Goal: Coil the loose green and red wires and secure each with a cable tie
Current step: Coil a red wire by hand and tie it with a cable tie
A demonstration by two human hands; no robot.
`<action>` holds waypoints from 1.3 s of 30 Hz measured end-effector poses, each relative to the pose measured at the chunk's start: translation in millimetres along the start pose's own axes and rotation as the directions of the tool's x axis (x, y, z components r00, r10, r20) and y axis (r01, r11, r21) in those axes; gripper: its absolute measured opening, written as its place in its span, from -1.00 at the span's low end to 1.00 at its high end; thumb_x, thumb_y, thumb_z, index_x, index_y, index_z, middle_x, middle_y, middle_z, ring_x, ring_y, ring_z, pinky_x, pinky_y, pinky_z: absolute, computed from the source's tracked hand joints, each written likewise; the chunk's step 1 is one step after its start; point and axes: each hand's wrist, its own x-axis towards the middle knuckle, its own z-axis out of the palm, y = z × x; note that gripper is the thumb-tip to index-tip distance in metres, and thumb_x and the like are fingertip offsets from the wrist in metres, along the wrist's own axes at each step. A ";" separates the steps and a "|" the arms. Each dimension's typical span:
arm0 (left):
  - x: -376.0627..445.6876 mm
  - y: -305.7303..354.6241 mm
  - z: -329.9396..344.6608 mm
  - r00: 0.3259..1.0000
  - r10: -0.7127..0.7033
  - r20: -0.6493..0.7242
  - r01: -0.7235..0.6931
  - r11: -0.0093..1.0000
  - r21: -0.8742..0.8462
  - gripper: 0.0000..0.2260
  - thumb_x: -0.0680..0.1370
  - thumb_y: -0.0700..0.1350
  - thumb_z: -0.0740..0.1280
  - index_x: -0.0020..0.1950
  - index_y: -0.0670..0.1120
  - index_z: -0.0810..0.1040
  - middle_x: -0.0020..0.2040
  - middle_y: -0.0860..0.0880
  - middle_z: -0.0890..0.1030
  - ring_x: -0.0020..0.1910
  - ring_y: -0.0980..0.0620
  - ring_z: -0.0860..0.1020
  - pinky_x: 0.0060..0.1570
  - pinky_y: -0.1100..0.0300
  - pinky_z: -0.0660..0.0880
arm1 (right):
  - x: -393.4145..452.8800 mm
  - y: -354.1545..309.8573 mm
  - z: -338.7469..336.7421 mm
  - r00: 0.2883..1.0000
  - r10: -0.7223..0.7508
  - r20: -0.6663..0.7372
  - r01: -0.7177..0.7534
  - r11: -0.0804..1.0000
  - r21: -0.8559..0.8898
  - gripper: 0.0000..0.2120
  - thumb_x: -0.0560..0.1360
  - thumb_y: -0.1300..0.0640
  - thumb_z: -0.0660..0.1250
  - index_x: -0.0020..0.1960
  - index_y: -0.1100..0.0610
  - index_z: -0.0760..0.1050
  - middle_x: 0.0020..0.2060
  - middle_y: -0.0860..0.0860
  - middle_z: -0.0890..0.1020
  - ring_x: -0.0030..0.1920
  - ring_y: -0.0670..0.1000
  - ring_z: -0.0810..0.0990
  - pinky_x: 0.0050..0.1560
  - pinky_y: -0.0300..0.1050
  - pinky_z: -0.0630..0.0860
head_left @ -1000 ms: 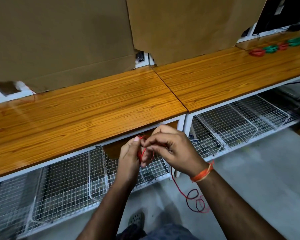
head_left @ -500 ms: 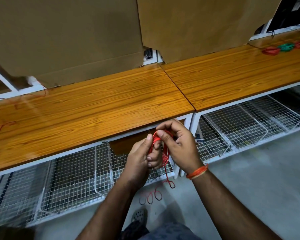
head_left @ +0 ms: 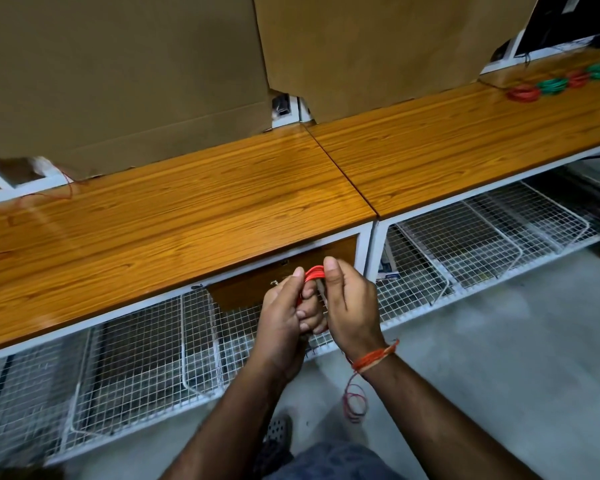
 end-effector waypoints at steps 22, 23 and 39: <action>10.1 -2.9 -13.6 0.983 -0.161 0.093 0.176 0.967 -0.186 -0.66 0.69 0.01 0.14 -0.26 -0.05 0.42 -0.52 0.11 0.21 -0.57 0.14 0.13 -0.46 0.18 0.06 | 5.0 11.0 -6.8 0.980 0.074 0.186 -0.099 0.987 0.127 -0.59 0.73 -0.02 0.10 -0.24 0.10 0.42 -0.45 -0.03 0.42 -0.42 -0.14 0.40 -0.41 -0.18 0.33; 10.6 -3.0 -13.4 0.986 -0.156 0.061 0.165 0.970 -0.180 -0.66 0.69 0.00 0.14 -0.26 -0.05 0.41 -0.52 0.11 0.21 -0.57 0.14 0.13 -0.47 0.19 0.05 | 5.3 12.2 -6.9 0.976 0.072 0.207 -0.098 0.988 0.119 -0.59 0.73 -0.03 0.11 -0.21 0.13 0.45 -0.44 0.01 0.44 -0.41 -0.12 0.42 -0.39 -0.10 0.36; 25.3 26.2 -59.5 0.926 -0.014 -0.377 -0.190 0.845 -0.499 -0.70 0.73 -0.04 0.08 -0.17 -0.04 0.40 -0.49 0.11 0.24 -0.56 0.17 0.20 -0.49 0.29 0.28 | -12.1 71.7 -54.4 0.936 0.039 0.349 -0.037 0.999 -0.014 -0.87 0.59 0.18 0.40 -0.01 -0.05 0.64 -0.09 -0.16 0.66 0.02 -0.08 0.63 0.06 -0.04 0.59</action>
